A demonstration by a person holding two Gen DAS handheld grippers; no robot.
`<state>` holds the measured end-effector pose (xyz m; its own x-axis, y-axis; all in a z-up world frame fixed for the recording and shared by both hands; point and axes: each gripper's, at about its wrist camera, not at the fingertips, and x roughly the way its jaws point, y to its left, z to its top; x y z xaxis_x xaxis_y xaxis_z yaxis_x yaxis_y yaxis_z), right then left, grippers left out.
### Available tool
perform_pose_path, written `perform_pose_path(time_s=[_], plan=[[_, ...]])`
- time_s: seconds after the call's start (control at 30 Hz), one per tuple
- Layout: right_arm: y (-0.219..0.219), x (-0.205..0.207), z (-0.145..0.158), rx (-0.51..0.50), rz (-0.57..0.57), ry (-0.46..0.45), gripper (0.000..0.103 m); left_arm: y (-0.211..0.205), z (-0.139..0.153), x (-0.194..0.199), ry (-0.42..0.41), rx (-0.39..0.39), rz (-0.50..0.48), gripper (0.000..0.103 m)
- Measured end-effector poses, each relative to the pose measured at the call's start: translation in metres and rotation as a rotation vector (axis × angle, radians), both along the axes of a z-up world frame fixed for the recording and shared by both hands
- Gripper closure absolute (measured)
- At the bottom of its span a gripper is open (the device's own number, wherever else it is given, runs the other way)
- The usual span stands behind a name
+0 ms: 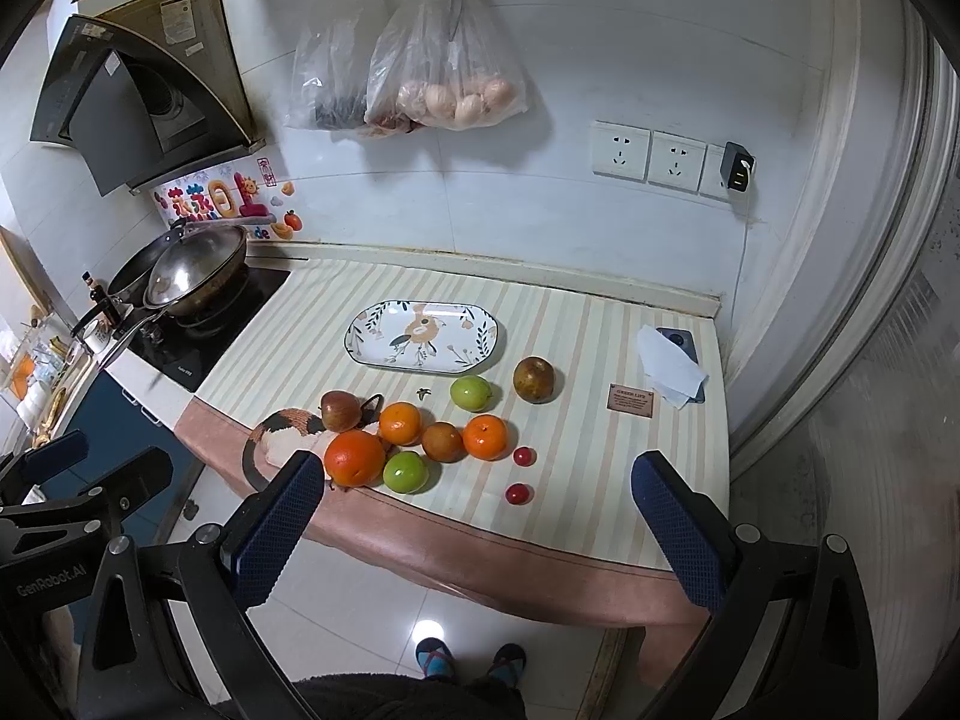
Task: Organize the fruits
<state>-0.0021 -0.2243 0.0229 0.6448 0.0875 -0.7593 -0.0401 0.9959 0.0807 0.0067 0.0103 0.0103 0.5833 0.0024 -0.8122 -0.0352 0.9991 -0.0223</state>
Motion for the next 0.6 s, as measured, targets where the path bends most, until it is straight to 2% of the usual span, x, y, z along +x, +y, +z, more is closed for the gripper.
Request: perform_pose_path(time_s=[0.6], plan=[[0.0025, -0.0005, 0.0032, 0.003, 0.001, -0.006, 0.000, -0.0002, 0.0005, 0.0000, -0.003, 0.000, 0.000, 0.000]])
